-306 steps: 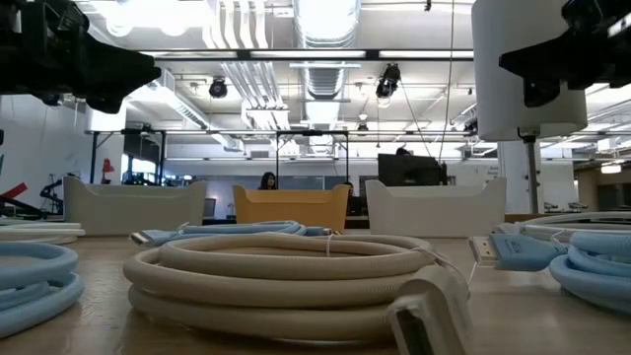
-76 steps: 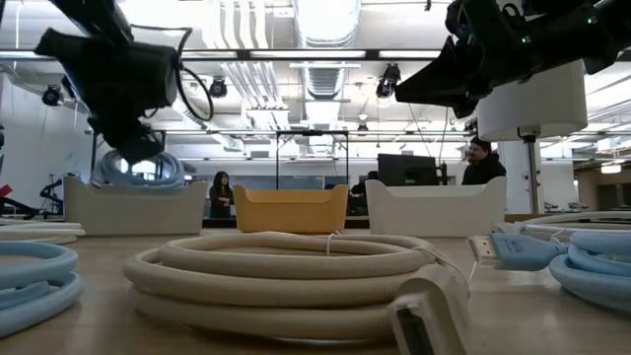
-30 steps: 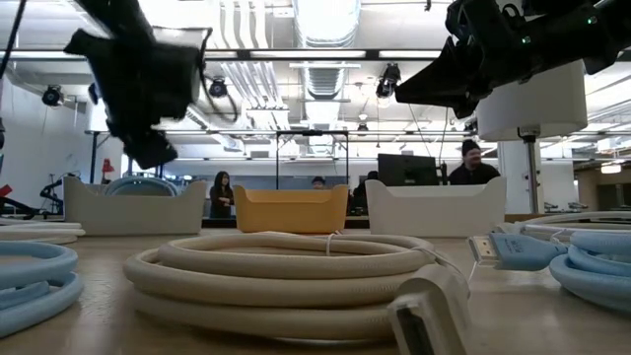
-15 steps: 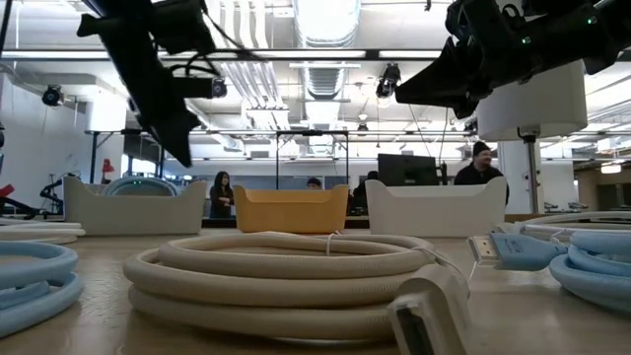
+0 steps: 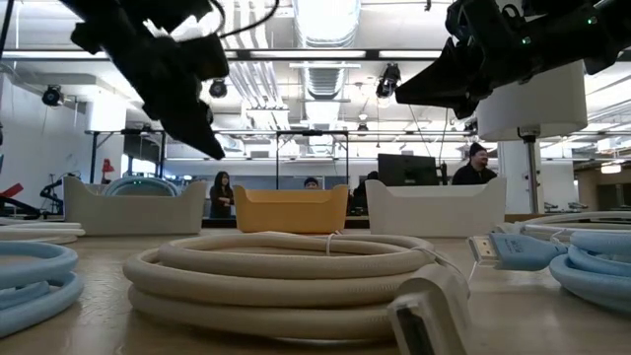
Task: Sort HDMI cables
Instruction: Put the left blue hdmi cable into the gray bin
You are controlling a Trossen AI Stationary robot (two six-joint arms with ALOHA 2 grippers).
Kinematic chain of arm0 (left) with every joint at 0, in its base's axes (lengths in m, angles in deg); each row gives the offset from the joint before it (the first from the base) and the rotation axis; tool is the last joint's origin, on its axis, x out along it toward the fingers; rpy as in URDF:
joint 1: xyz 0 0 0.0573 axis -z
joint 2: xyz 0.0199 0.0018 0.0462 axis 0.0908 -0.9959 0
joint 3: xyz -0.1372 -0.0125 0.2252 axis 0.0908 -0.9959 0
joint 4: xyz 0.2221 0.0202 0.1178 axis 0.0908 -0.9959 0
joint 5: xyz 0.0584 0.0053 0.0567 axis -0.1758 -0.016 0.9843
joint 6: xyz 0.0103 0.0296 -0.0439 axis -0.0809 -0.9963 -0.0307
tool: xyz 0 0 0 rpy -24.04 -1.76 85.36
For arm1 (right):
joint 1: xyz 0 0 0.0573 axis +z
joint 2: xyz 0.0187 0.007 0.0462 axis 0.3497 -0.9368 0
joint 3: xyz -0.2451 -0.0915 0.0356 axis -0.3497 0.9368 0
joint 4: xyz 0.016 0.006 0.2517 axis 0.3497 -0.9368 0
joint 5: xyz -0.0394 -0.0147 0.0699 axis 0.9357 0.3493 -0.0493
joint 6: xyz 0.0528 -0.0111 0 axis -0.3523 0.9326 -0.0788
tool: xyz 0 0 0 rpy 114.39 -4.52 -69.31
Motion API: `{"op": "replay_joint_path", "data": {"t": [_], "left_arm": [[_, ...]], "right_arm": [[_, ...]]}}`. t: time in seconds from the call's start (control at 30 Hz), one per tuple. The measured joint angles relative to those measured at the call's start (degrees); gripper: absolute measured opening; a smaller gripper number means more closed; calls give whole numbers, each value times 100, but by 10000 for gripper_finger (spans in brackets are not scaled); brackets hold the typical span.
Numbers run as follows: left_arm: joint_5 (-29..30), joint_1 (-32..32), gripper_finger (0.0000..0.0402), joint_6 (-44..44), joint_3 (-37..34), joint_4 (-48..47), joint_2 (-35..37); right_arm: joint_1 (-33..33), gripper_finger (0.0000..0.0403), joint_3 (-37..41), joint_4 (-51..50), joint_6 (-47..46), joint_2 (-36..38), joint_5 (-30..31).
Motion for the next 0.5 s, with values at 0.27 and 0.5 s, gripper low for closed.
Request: {"op": "replay_joint_path", "data": {"t": [0.27, 0.5], "left_arm": [[-21, 1147, 165, 401, -174, 690, 0], [364, 2194, 165, 1332, -174, 790, -77]], "right_arm": [[0, 68, 0, -4, 11, 0, 0], [0, 68, 82, -7, 17, 0, 0]]}}
